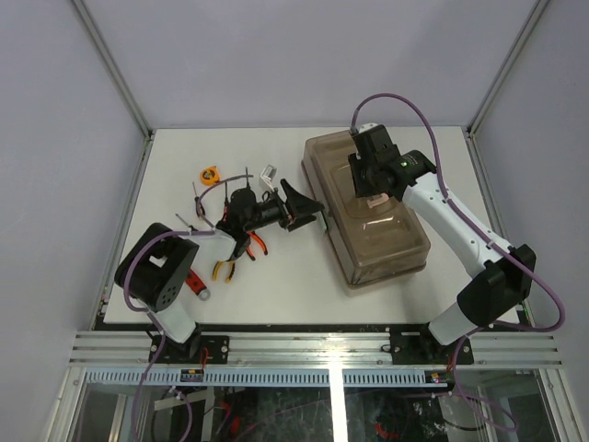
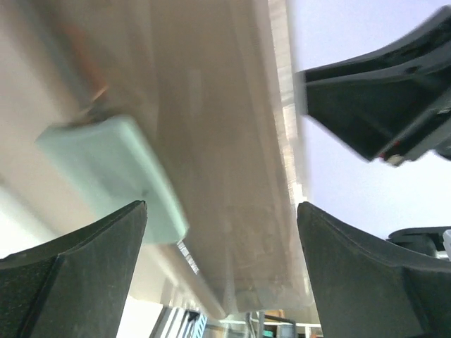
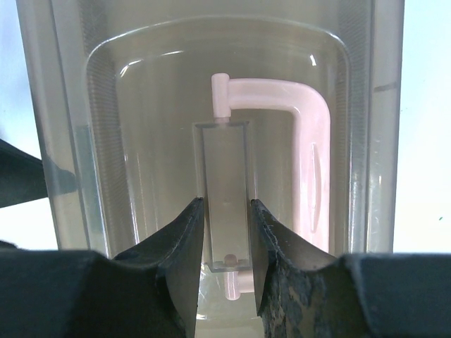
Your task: Pack the tool kit
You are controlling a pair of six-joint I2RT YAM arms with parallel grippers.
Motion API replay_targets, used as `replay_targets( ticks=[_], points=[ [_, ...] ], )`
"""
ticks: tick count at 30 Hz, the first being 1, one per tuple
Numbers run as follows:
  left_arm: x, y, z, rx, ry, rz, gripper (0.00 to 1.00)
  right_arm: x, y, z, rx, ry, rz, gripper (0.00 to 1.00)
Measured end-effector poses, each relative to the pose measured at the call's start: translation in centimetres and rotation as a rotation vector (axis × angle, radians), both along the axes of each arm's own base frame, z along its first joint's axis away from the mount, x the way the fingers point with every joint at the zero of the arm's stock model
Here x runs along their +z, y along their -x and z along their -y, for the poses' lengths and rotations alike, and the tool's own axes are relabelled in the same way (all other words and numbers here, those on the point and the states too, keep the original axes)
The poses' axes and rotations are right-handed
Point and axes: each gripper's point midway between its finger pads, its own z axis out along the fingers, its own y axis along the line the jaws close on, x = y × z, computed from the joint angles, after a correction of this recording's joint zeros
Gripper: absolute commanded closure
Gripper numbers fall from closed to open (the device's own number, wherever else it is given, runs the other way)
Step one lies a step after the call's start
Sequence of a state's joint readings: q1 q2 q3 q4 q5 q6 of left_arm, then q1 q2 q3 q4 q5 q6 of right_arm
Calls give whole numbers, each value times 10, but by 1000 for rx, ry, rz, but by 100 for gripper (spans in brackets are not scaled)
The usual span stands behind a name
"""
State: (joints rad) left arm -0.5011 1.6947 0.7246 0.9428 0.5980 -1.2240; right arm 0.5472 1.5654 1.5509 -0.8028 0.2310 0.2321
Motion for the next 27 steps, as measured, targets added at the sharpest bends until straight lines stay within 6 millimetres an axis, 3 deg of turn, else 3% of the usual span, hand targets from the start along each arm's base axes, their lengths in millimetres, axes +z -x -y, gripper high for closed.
replay_targets(
  ticks=[2,5,8,13,18,27],
  points=[
    [-15,7,-7,6,-23,-41,12,0,1,-1,3,-6,-5,67],
    [-52,20,-19,16,-83,-155,12,-1,4,-3,11,-11,-12,67],
    [-69,26,-26,23,-107,-206,12,0,4,-4,13,-12,-12,67],
    [-68,21,-24,27,-67,-215,13,-1,4,-4,15,-12,-15,67],
    [-80,8,-15,18,-24,-252,15,-1,4,-5,19,-14,-20,67],
    [-75,-4,-5,0,62,-233,20,-2,5,-6,22,-17,-23,67]
  ],
)
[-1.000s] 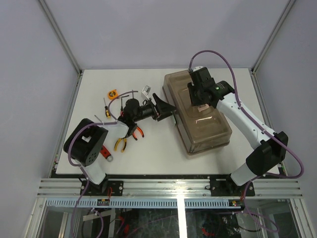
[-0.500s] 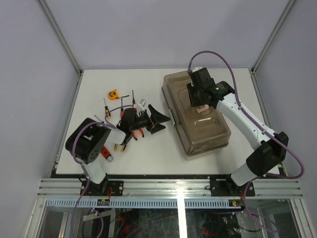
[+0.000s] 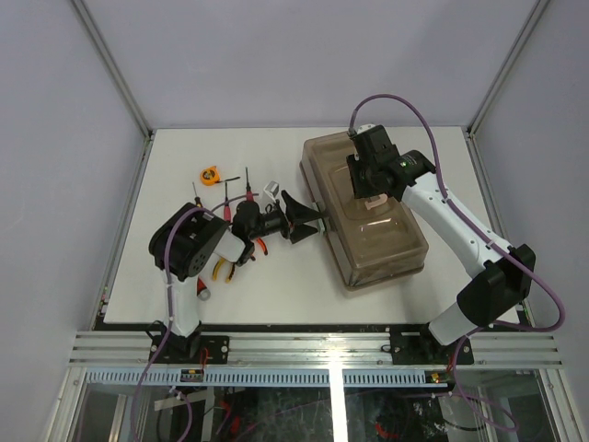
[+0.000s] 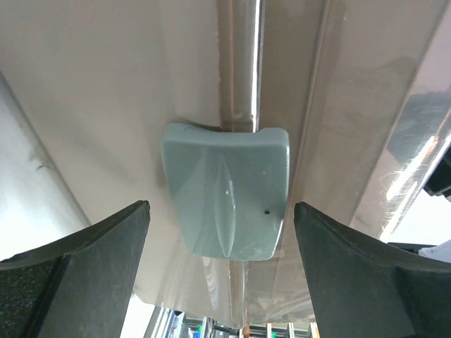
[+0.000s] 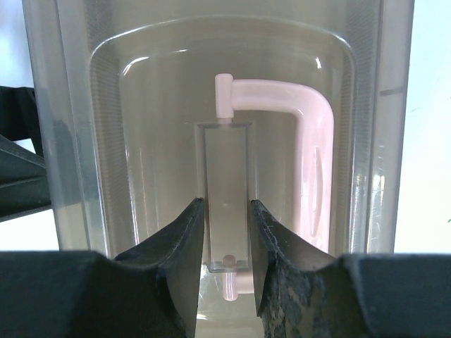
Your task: Pack the tool kit
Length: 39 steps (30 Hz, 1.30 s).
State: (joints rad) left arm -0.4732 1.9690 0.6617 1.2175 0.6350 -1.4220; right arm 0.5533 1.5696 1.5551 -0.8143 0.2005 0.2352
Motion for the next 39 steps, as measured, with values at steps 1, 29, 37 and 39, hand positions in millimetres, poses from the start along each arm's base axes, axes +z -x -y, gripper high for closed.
replay_targets(
  ticks=[1,29,37,39],
  points=[
    [2,-1,1,-4,13,7,21,0,0,0,0,0,0,67],
    [8,-8,8,-40,127,18,81,-2,-1,5,-6,22,6,68],
    [8,-7,8,-42,82,1,89,-3,-1,5,-6,21,8,68],
    [8,-7,8,-41,59,-10,91,-3,-1,5,-6,21,8,68]
  ],
)
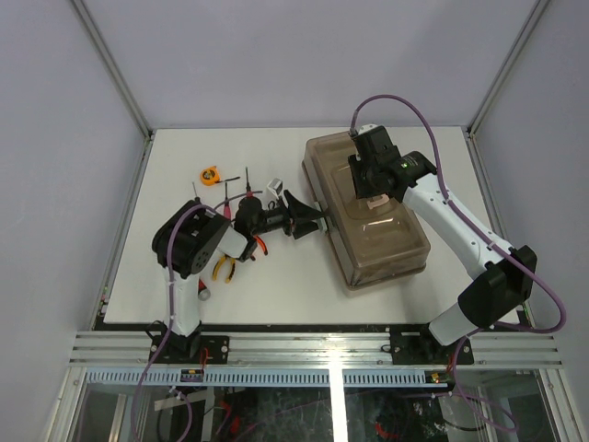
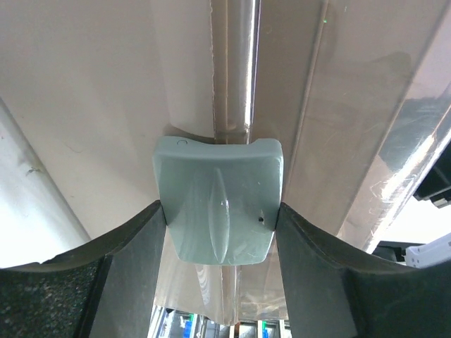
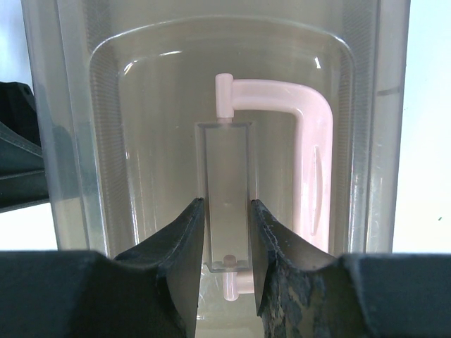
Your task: Pack the tool kit
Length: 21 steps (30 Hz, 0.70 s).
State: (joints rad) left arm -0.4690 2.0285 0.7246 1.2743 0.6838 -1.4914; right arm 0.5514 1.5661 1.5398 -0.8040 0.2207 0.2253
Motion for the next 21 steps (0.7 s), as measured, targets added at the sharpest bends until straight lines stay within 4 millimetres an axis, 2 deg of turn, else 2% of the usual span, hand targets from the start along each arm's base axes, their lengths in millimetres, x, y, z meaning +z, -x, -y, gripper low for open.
replay_targets(
  ticks=[12,19,21],
  points=[
    [1,5,-3,-3,-130,-37,93,0,0,0,0,-1,0,68],
    [4,6,-3,1,-156,-38,91,0,0,0,0,-2,1,68],
    [4,7,-4,4,-155,-42,86,0,0,0,0,-4,4,68]
  ],
)
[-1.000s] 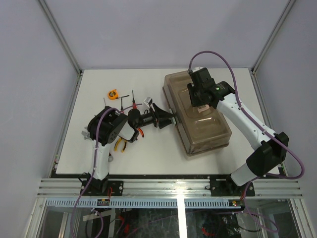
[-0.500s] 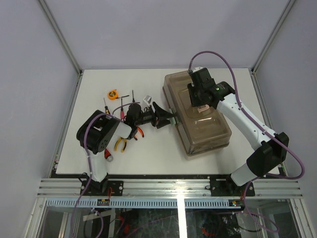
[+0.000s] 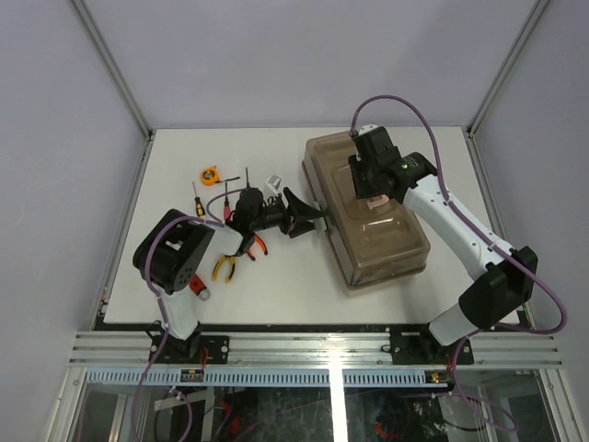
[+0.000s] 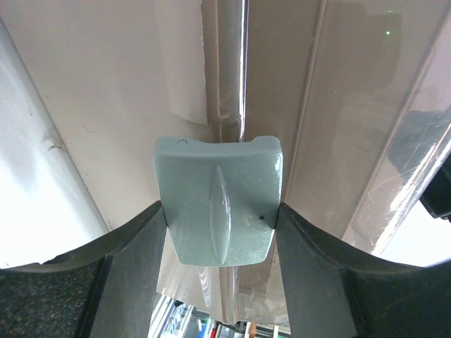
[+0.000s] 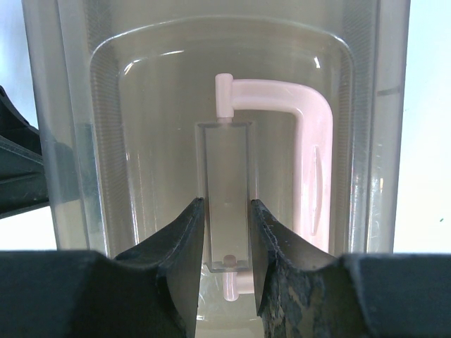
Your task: Pack the tool kit
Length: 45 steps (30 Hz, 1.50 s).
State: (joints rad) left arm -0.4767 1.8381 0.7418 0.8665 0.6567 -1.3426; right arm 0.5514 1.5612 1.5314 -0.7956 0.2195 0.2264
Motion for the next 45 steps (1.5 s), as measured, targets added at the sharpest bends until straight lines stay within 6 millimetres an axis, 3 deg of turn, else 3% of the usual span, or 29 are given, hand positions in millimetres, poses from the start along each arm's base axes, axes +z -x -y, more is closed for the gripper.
replay_targets(
  ticks=[2,5,9,13,17,25,36,45],
  points=[
    [1,0,0,1,3,-4,76,0,0,0,0,-1,2,68],
    [2,0,0,5,9,-7,50,0,0,0,0,-2,4,68],
    [6,1,-1,15,34,-4,24,-1,0,0,0,-4,6,68],
    [16,4,1,11,78,15,7,-1,0,-1,1,-9,8,68],
    [21,6,1,11,101,22,0,-2,1,-1,2,-15,14,68],
    [22,15,-6,14,101,29,0,-4,3,-5,13,-38,10,68],
    [20,28,-34,17,62,70,0,-3,3,-8,21,-53,7,70],
    [8,30,-51,30,-3,68,0,4,6,-11,21,-77,1,64]
  ],
)
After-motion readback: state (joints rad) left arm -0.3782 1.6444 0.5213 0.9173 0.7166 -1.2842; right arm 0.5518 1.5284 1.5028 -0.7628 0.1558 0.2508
